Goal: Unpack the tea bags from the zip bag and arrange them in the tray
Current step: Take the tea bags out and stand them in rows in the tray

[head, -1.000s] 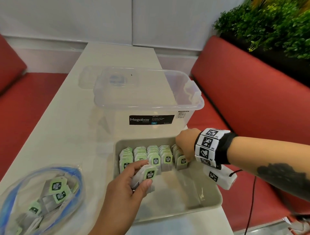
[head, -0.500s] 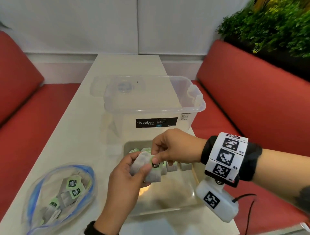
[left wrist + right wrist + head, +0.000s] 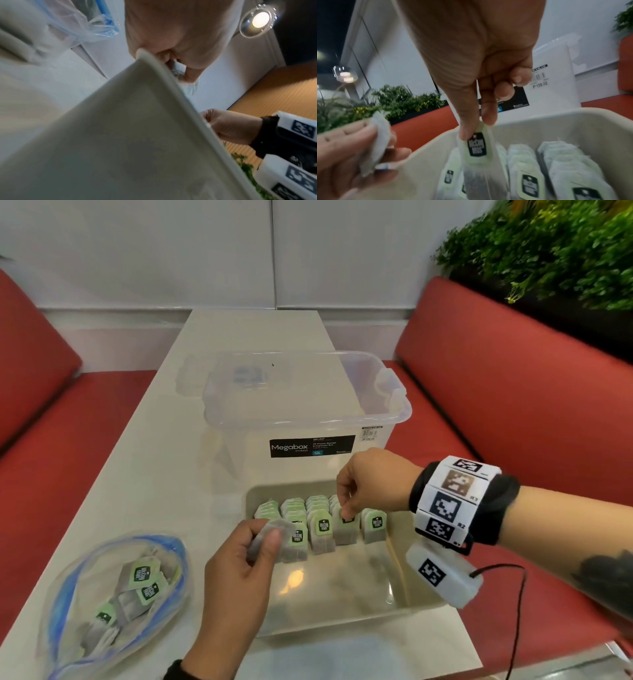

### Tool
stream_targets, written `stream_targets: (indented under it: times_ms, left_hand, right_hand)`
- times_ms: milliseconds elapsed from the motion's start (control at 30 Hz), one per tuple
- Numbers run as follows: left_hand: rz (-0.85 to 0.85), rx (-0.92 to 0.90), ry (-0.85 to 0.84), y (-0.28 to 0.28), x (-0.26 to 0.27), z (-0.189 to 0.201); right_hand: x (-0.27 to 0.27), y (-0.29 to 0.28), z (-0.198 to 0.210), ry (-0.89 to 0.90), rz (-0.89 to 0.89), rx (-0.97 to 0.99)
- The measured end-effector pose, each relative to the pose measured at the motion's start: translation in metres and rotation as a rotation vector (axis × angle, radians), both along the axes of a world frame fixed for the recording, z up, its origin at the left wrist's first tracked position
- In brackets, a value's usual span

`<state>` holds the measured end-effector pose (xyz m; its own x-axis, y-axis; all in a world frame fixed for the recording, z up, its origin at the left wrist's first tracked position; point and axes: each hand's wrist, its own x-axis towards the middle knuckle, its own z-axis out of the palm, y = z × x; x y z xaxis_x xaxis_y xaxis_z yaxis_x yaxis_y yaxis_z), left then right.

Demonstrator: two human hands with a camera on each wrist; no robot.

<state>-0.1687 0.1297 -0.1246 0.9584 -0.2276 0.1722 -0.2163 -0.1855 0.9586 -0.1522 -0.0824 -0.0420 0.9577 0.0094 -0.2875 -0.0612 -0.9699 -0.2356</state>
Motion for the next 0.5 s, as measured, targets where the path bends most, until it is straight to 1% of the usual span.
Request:
stream_targets:
  times_ms: [100, 267, 400, 500]
  left_hand:
    - [-0.020, 0.126, -0.099, -0.002, -0.003, -0.009]
    - [-0.054, 0.229, -0.119, -0.003, -0.003, -0.013]
    - [-0.065, 0.265, -0.115, -0.001, -0.005, -0.014]
    - [-0.073, 0.279, -0.128, -0.001, -0.006, -0.013]
  right_hand:
    - [0.004, -0.001, -0.016, 0.097, 0.024, -0.148]
    - [0.016, 0.000, -0.038, 0.227, 0.064, -0.289]
    - [0.025, -0.001, -0.046, 0.252, 0.082, -0.363]
    - [0.029, -0.002, -0.050, 0.246, 0.071, -0.384]
